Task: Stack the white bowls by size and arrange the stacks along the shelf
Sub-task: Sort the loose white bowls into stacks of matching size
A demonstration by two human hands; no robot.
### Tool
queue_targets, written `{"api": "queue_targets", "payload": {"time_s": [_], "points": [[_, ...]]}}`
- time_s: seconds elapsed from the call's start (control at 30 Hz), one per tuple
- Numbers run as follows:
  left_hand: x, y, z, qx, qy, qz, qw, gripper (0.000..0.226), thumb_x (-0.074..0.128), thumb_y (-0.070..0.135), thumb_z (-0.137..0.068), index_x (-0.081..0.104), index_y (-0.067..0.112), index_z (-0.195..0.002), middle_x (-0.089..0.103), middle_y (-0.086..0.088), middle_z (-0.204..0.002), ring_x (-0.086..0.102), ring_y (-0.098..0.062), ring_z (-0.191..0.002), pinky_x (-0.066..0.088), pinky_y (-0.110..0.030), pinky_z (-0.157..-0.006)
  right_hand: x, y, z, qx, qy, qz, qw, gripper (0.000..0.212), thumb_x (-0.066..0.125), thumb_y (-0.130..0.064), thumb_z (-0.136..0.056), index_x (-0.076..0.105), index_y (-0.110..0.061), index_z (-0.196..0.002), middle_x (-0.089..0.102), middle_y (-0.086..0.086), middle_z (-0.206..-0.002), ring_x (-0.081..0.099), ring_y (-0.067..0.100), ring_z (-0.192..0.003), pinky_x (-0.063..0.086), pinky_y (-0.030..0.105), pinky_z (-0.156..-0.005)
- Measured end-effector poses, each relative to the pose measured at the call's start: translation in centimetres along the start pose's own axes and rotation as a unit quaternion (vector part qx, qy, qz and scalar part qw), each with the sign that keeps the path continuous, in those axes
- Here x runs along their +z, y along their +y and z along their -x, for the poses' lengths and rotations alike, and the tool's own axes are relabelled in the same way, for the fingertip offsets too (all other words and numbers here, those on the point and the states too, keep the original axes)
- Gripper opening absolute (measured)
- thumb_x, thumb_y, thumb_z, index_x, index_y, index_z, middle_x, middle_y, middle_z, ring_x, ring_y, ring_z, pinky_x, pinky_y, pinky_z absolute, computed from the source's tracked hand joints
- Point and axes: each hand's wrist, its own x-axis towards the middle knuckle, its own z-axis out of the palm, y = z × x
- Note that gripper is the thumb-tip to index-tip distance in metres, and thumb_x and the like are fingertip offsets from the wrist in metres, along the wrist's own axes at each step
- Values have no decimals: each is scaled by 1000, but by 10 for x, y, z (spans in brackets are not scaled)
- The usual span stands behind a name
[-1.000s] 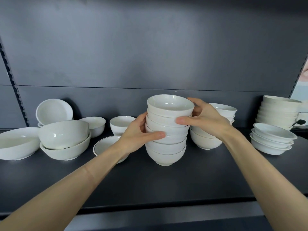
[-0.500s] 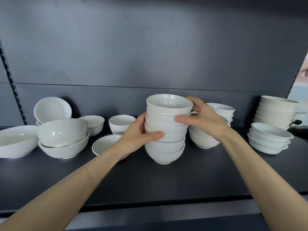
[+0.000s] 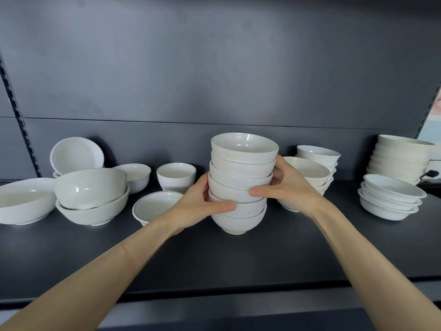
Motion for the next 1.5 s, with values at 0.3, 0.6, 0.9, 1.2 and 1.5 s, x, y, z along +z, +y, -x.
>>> {"api": "queue_targets", "payload": {"time_s": [0.3,0.6,0.9,1.2,1.5], "points": [[-3,2,-1,-6,-2,-10,1000,88,82,34,-58,43,18,-135,61,11,-128,58,-3,-117,50,-23,-95,-1,-8,-3,9,-2,5,1000,84,82,2,-65,46,-28,-135,70,-5,-110,68,7,-98,53,15,-72],[-5,0,-3,-24,11,-34,999,95,83,40,-52,43,15,-135,62,9,-127,59,-4,-116,50,-30,-99,-2,-15,-4,19,-7,19,1000,87,82,2,-66,43,-26,-138,71,-5,-104,69,2,-88,50,10,-66],[-4,3,-2,-22,5,-38,999,95,83,37,-54,42,17,-136,61,11,-128,58,-3,-117,48,-32,-102,-5,-9,-1,22,-15,7,1000,81,85,-14,-69,42,-27,-136,69,-7,-115,66,5,-103,53,20,-81],[-3,1,-1,-19,5,-33,999,95,83,37,-55,40,16,-137,60,10,-130,57,-4,-120,46,-35,-104,-2,-31,-5,-42,51,26,997,67,76,-29,-74,46,-33,-133,64,-9,-114,63,-4,-95,48,8,-76],[-3,1,-1,-18,3,-37,999,95,83,38,-57,39,17,-138,59,11,-131,55,-4,-121,45,-36,-105,-3,-29,-5,-54,74,23,996,38,75,-18,-79,60,-12,-113,68,-4,-93,62,2,-77,49,14,-69]]}}
